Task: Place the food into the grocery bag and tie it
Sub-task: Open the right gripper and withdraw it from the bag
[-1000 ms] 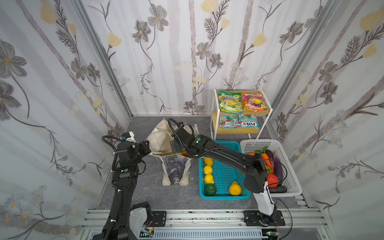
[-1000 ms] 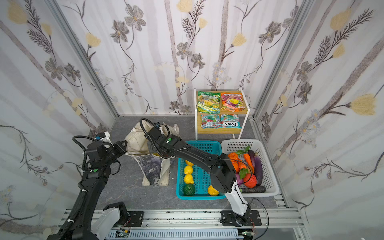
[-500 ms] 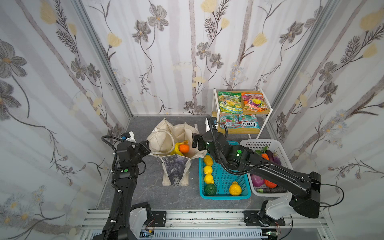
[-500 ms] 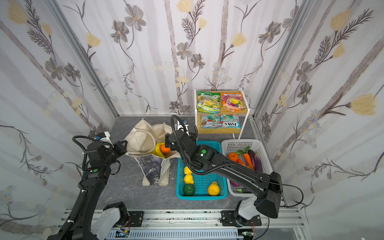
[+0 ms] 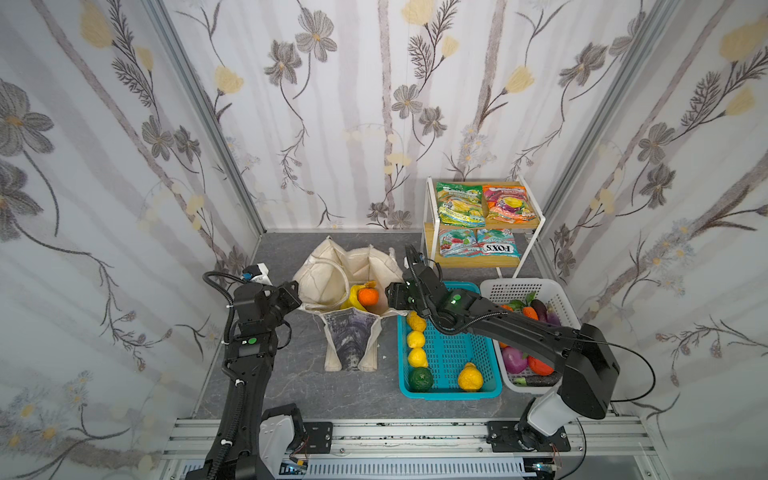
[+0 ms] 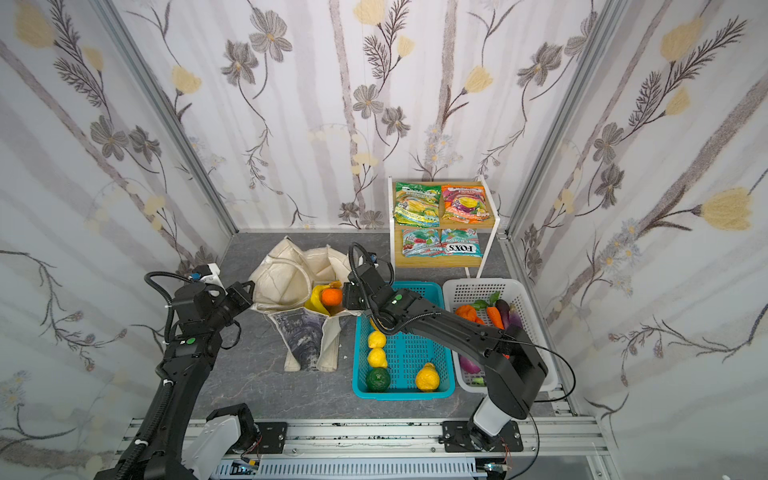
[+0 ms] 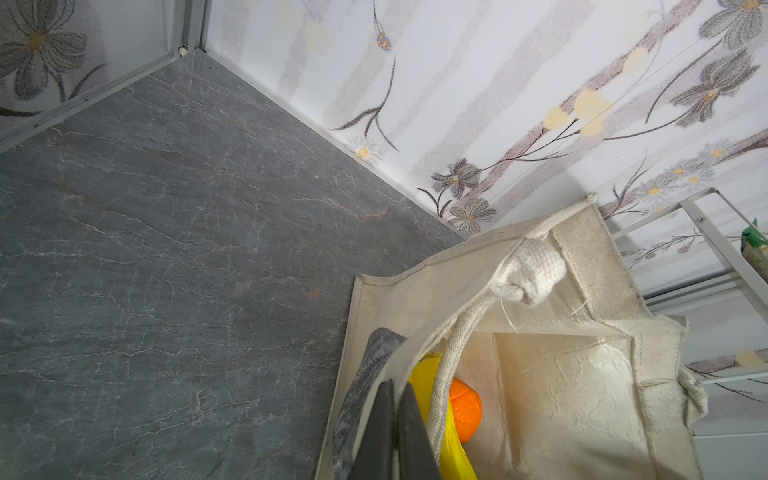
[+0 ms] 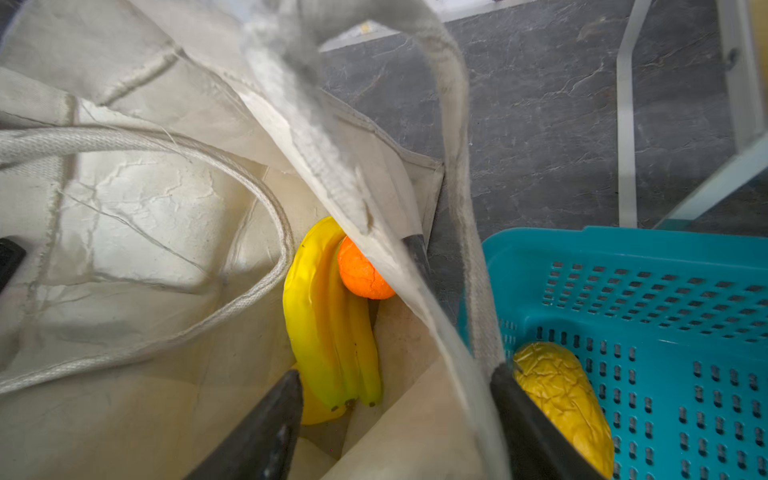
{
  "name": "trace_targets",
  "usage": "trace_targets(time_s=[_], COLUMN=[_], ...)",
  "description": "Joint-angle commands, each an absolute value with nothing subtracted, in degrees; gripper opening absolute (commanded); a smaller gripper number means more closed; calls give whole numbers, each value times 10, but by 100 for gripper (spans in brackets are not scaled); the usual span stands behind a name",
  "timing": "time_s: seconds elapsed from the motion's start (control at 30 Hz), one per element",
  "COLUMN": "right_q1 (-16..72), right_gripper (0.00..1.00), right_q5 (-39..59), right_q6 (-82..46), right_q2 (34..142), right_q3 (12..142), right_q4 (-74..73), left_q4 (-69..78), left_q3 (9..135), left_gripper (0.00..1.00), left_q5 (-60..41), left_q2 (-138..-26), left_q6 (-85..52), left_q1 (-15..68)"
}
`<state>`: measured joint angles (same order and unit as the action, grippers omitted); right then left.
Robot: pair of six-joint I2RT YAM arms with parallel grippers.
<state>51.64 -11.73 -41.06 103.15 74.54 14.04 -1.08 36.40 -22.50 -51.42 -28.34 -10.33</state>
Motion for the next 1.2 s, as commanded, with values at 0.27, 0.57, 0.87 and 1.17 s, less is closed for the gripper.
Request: trace_targets(time_s=[0.27, 0.57, 0.87, 1.17], right_q1=[538, 514, 475, 454], right_gripper=[0, 0, 0, 0], right_q5=[-97, -148, -158, -147], right_q6=[-382, -352, -354, -353], right_q2=[1064, 1058, 1002, 1037], right_q3=[851, 901, 816, 828], right_q4=[147, 225, 231, 229], left_q4=[6, -11, -16, 108], left_q3=[429, 487, 431, 343], left_gripper=[0, 0, 0, 0], left_q5=[-212, -127, -38, -165], left_q2=[-493, -484, -446, -451], left_q6=[-326, -330, -338, -328], left_q1=[-58, -85, -105, -108])
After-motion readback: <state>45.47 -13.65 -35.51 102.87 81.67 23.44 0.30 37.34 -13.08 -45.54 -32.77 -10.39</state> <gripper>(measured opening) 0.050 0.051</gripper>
